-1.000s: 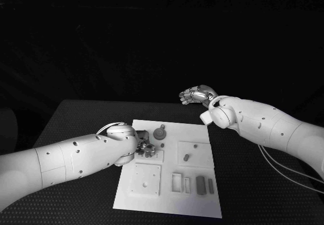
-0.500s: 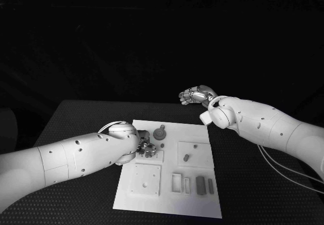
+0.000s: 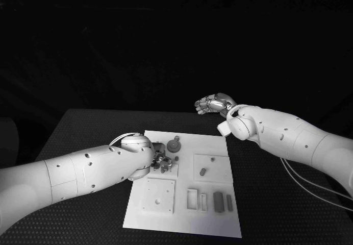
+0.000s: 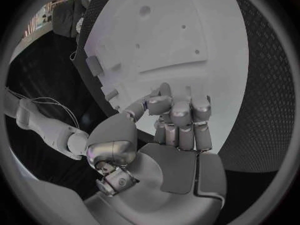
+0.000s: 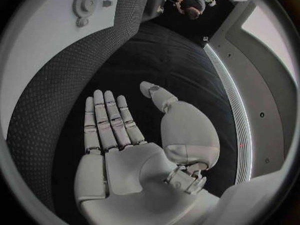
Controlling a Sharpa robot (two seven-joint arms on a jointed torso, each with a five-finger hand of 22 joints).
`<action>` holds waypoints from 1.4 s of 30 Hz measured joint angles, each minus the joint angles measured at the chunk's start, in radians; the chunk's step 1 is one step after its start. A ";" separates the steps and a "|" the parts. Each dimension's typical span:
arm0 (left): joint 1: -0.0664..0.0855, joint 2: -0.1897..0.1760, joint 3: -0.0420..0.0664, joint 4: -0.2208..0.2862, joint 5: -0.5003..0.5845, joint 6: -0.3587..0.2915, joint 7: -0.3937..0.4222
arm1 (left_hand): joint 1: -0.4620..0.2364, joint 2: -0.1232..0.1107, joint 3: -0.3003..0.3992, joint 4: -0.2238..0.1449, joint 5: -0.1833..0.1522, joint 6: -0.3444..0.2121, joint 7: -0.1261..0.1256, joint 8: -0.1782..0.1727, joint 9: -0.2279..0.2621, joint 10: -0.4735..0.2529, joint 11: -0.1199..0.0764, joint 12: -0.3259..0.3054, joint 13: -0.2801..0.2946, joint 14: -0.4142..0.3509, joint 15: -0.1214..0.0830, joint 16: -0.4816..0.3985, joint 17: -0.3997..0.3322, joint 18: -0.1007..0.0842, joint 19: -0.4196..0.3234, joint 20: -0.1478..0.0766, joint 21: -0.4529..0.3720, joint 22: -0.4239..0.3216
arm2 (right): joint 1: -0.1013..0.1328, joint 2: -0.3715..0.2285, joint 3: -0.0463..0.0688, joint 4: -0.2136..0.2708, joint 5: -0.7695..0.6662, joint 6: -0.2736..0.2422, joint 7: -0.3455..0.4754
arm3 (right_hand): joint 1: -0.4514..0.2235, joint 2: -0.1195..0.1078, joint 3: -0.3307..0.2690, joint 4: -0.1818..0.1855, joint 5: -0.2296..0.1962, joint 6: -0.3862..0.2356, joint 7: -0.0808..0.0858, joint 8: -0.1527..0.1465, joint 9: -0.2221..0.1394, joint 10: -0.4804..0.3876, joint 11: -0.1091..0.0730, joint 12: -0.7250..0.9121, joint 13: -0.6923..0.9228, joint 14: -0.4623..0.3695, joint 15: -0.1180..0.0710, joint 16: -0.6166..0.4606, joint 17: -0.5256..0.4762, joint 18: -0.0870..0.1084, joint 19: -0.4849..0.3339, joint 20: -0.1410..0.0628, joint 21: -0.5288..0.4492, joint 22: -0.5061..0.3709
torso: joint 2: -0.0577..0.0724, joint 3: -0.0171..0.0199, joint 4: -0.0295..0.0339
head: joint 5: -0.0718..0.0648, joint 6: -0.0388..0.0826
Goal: Assemble the parts on the task board
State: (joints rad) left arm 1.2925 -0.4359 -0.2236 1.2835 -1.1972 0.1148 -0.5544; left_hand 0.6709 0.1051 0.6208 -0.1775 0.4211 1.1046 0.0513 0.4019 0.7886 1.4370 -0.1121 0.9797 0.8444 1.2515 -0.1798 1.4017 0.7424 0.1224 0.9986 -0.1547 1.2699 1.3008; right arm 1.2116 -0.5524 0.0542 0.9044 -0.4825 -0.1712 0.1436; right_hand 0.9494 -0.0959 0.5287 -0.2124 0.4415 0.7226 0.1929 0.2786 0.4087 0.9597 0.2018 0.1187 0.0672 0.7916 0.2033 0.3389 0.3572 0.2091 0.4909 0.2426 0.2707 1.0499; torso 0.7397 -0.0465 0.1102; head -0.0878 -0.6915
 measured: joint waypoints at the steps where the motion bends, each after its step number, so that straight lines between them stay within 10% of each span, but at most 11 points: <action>1: 0.000 0.000 0.000 0.000 0.000 0.000 0.000 | -0.002 0.002 0.001 0.001 0.000 0.003 -0.003 0.000 0.000 0.000 0.000 0.000 0.000 0.001 -0.001 0.000 0.000 0.001 0.000 0.000 0.000 0.000 | 0.000 0.000 0.000 0.000 0.000 0.000 0.000 | 0.000 0.000 0.000 0.000 0.000 0.000 0.000 0.000 0.000 0.000 0.000 0.000 0.000 0.000 0.000 0.000 0.000 0.000 0.000 0.000 0.000 0.000 | 0.000 0.0000 0.0000 | 0.000 0.000; 42: 0.008 -0.026 0.018 0.011 -0.009 0.021 0.001 | -0.006 0.007 0.009 -0.010 0.019 0.005 -0.005 0.002 -0.002 0.000 0.000 0.004 -0.005 0.004 -0.002 0.000 -0.002 0.000 -0.007 0.003 0.004 0.000 | -0.005 -0.001 -0.001 -0.002 0.000 0.000 0.000 | 0.000 0.000 0.000 0.000 0.004 0.000 0.000 0.000 -0.001 0.000 0.000 -0.004 0.000 0.000 0.000 0.000 -0.001 0.000 0.000 0.000 -0.004 0.002 | 0.000 -0.0003 0.0007 | 0.004 -0.003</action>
State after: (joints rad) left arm 1.3009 -0.4620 -0.2061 1.2945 -1.2063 0.1361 -0.5539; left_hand 0.6646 0.1118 0.6295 -0.1872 0.4405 1.1099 0.0460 0.4037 0.7863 1.4370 -0.1120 0.9835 0.8395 1.2553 -0.1817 1.4017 0.7407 0.1222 0.9914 -0.1518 1.2739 1.3010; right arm 1.2067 -0.5530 0.0536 0.9025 -0.4824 -0.1707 0.1436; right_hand 0.9494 -0.0959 0.5287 -0.2124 0.4454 0.7226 0.1929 0.2785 0.4081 0.9597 0.2018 0.1150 0.0672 0.7916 0.2033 0.3389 0.3565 0.2090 0.4909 0.2425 0.2669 1.0524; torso 0.7392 -0.0468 0.1108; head -0.0840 -0.6942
